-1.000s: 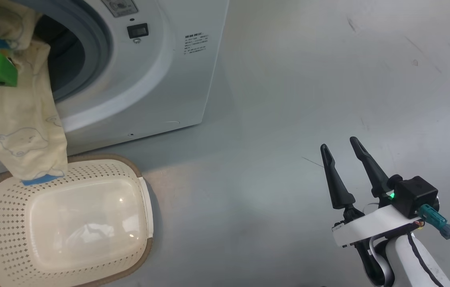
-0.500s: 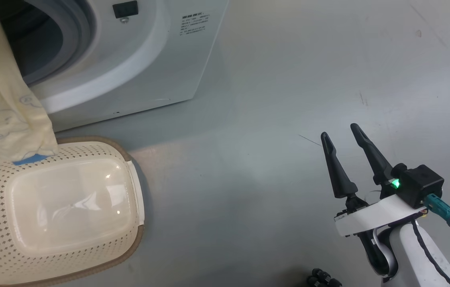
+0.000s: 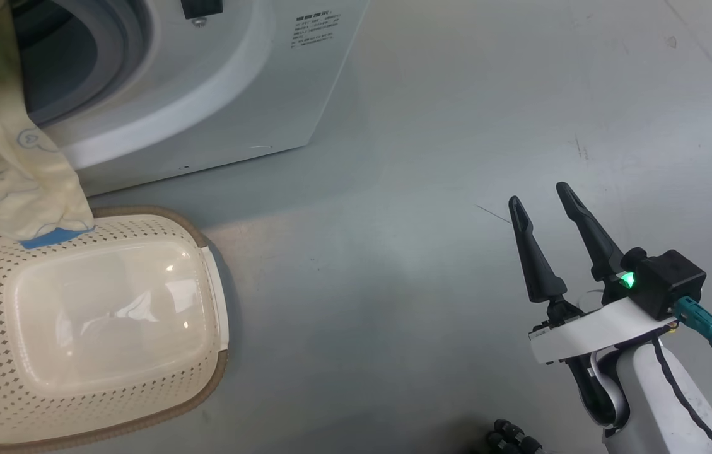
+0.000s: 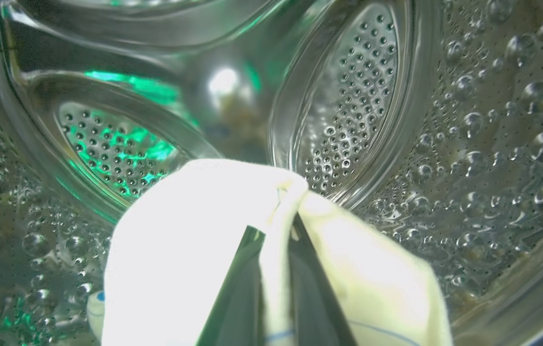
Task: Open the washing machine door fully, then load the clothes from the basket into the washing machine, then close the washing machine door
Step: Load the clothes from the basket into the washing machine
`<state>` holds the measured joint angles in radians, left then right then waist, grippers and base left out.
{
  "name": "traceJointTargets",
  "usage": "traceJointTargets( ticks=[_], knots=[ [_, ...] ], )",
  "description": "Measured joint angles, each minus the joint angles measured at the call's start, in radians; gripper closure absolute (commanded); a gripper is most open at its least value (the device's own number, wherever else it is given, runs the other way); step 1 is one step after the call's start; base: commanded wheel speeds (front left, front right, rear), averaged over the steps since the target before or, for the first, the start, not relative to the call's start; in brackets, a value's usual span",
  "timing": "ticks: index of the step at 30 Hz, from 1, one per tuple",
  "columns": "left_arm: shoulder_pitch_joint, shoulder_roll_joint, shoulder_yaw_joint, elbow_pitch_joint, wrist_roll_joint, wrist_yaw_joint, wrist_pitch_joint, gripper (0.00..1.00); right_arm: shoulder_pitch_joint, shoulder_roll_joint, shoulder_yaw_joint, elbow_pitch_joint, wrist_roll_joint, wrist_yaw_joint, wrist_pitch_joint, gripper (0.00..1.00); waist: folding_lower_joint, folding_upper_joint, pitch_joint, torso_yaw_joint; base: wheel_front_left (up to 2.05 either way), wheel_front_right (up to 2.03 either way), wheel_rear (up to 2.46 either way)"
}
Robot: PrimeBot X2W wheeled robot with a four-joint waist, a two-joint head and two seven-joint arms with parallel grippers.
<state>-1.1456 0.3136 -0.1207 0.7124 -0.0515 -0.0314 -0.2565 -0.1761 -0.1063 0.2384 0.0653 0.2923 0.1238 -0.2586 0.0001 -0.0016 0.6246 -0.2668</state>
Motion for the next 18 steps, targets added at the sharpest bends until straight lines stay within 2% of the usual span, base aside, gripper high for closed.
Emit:
traceJointTargets(
  ticks=[2, 4, 5, 6, 7, 9, 18],
  knots=[
    [0.001, -0.002, 0.000, 0.032, 0.000, 0.004, 0.000, 0.96, -0.002, 0.000, -0.002, 0.001, 0.000, 0.000, 0.000, 0.00, 0.0000, 0.0000, -0.002, 0.001, 0.00, 0.00, 0.00],
    [0.003, -0.003, -0.002, 0.053, 0.000, 0.008, 0.000, 0.78, -0.004, 0.000, -0.003, 0.002, 0.000, 0.000, 0.000, 0.00, 0.0000, 0.0000, -0.005, 0.003, 0.00, 0.00, 0.00],
    [0.003, -0.006, -0.002, 0.067, 0.000, 0.011, 0.000, 0.60, -0.005, 0.000, -0.004, 0.003, 0.000, 0.000, 0.000, 0.00, 0.0000, 0.0000, -0.007, 0.004, 0.00, 0.00, 0.00],
    [0.003, -0.012, 0.000, 0.084, -0.001, 0.011, 0.000, 0.51, -0.008, 0.000, -0.004, 0.004, 0.000, 0.000, 0.000, 0.00, 0.0000, 0.0000, -0.010, 0.005, 0.00, 0.00, 0.00],
    [0.003, -0.020, 0.000, 0.098, -0.002, 0.011, 0.000, 0.29, -0.010, 0.000, -0.004, 0.004, 0.000, 0.000, 0.000, 0.00, 0.0000, 0.0000, -0.014, 0.006, 0.00, 0.00, 0.00],
    [0.004, -0.031, -0.002, 0.118, -0.002, 0.011, 0.000, 0.01, -0.012, 0.000, -0.003, 0.004, 0.000, 0.000, 0.000, 0.00, 0.0000, 0.0000, -0.022, 0.009, 0.00, 0.00, 0.00],
    [0.002, -0.066, 0.002, 0.175, -0.011, 0.024, 0.000, 0.00, -0.012, -0.002, -0.007, 0.012, 0.000, 0.000, 0.000, 0.00, -0.0001, 0.0000, -0.054, 0.026, 0.00, 0.00, 0.00]
  ],
)
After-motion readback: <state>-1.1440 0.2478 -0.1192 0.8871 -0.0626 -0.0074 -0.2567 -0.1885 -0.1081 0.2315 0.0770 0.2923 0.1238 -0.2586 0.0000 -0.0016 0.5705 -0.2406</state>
